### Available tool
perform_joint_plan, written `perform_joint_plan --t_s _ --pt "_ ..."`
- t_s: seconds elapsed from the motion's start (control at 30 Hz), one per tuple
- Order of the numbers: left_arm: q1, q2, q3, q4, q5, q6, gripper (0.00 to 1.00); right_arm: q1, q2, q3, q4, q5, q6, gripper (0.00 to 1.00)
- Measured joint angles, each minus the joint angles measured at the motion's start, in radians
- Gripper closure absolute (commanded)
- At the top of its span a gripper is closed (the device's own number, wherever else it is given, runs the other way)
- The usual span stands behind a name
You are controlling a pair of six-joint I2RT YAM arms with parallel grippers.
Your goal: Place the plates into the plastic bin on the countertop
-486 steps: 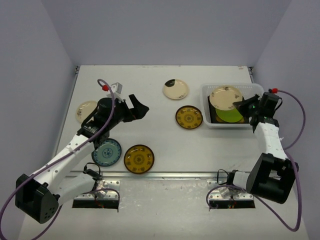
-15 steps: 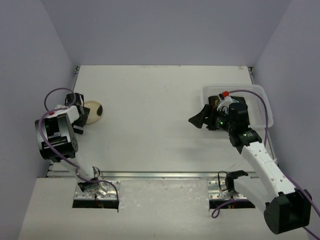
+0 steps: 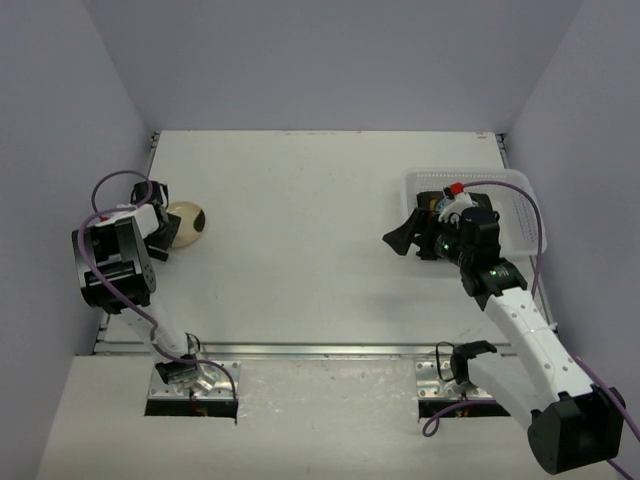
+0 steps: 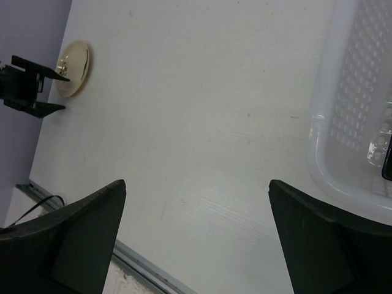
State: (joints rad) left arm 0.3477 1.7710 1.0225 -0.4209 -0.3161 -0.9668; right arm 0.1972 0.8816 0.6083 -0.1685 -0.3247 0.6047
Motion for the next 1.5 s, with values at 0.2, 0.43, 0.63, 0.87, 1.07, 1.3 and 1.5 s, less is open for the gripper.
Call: perform_joint_plan --t_s 0.2,0.43,0.63,0.87,1.07,1.3,1.5 --pt "0.001 0.024 0.02 -0.005 0.002 0.009 0.76 -0.011 -0.022 0.0 0.0 0.026 -0.005 0.01" --pt "0.003 0.024 0.013 0.051 0.046 0.021 1.0 -0.029 -0.024 0.0 -0.003 0.037 -0.004 0.01" --pt "0.001 -0.08 -0.147 0.22 0.204 0.1 1.0 -0.038 -0.023 0.0 -0.006 0.032 -0.004 0.01" --pt "-0.22 -0.318 -0.315 0.361 0.351 0.174 1.0 -0.044 0.007 -0.028 0.089 -0.169 0.037 0.01" --pt "-0.539 -0.38 -0.308 0.495 0.514 0.233 1.0 -0.039 0.183 -0.017 0.182 -0.362 0.088 0.02" --pt "-0.753 -0.38 -0.32 0.628 0.686 0.227 1.0 -0.023 0.345 0.01 0.166 -0.377 0.075 0.28" --pt "-0.828 -0.378 -0.324 0.72 0.765 0.21 1.0 -0.018 0.404 0.028 0.165 -0.385 0.06 0.88"
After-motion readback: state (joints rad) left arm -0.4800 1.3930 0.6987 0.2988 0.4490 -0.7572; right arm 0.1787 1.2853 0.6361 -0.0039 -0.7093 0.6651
